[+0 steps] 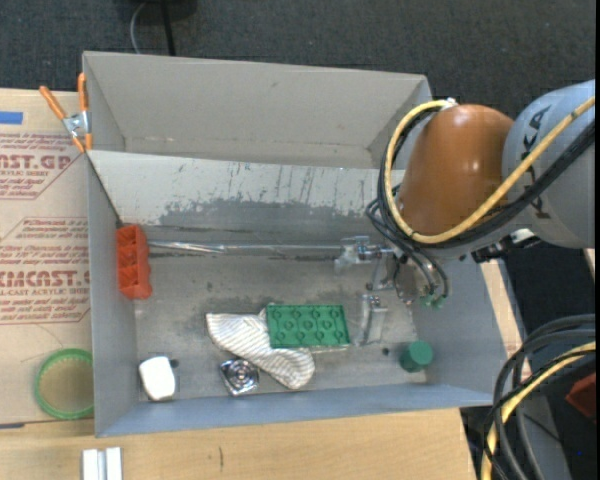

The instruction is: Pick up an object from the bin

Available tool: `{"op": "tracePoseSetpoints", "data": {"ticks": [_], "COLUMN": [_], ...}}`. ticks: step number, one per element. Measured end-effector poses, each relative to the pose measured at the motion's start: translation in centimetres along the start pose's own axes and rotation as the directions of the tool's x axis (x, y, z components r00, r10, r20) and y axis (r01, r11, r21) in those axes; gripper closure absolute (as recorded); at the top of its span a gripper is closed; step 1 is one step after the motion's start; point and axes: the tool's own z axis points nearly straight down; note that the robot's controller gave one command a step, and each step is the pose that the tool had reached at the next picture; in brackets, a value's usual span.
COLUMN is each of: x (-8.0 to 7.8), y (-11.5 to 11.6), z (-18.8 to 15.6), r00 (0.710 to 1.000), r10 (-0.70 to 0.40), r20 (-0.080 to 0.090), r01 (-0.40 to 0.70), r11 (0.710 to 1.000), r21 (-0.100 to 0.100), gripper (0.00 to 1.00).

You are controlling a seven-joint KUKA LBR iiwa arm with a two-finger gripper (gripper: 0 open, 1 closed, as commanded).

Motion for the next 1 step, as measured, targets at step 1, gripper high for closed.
{"op": "tracePoseSetpoints", "data": {"ticks": [1], "x": [-0.15], "y": [-0.01], "z": [-0.44], "r00": [1.000], "r10": [0.000], "r20": [0.008], "r01": [0.000], "r11": [1.000], "r21": [0.000], "gripper": [0.00]}}
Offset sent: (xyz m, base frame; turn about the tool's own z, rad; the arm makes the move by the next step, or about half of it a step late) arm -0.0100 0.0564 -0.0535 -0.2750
